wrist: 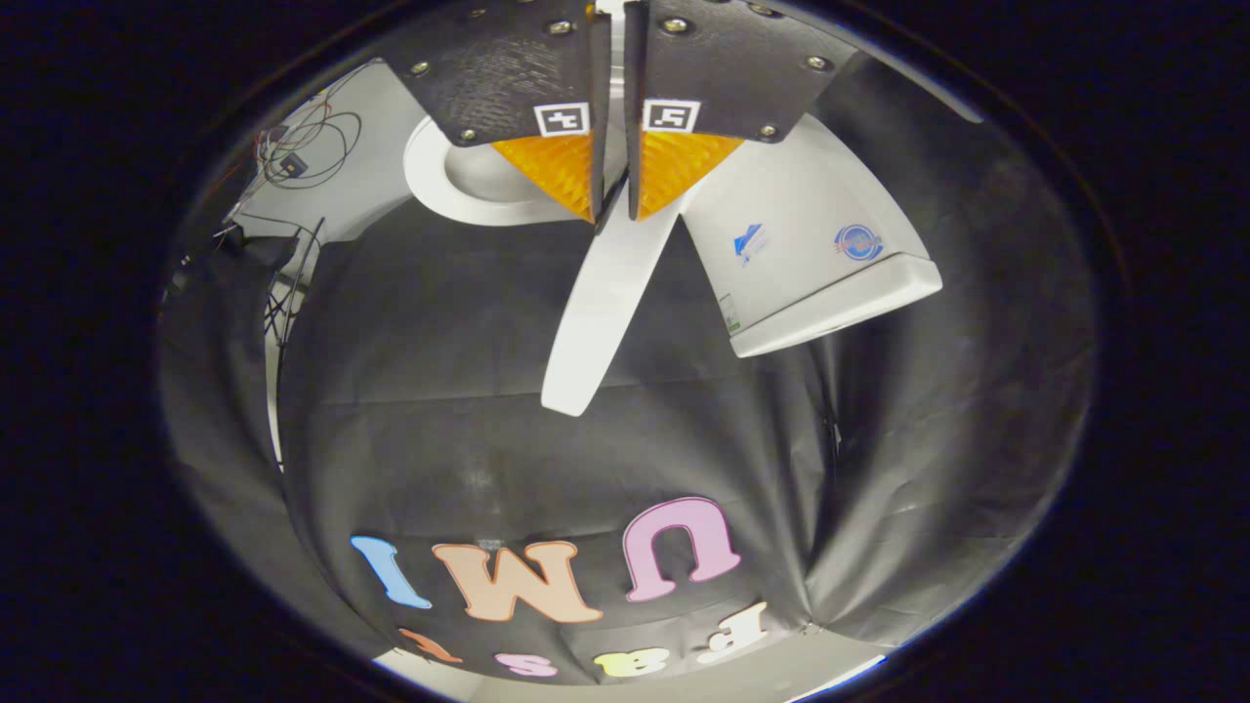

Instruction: Open the toilet lid.

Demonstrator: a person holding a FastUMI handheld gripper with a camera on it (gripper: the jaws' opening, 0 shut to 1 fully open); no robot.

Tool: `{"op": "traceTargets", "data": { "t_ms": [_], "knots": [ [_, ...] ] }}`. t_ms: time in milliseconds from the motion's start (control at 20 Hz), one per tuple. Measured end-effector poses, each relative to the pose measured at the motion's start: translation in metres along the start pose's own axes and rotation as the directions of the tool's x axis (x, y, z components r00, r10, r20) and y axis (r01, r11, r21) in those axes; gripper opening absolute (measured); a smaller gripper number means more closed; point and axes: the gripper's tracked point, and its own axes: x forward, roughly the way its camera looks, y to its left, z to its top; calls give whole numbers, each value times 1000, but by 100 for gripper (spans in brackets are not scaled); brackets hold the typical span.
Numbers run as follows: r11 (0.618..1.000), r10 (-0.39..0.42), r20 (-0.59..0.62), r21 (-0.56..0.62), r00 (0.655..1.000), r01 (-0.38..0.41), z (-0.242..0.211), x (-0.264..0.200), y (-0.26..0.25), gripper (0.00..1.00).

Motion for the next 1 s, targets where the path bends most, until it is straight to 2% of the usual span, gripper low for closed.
{"op": "traceTargets", "data": {
  "t_ms": [250,1000],
  "knots": [
    [998,-6,25,-56,1000,7,9,4,15,6],
    [995,69,79,-77,994,-63,23,8,72,6]
  ]
}}
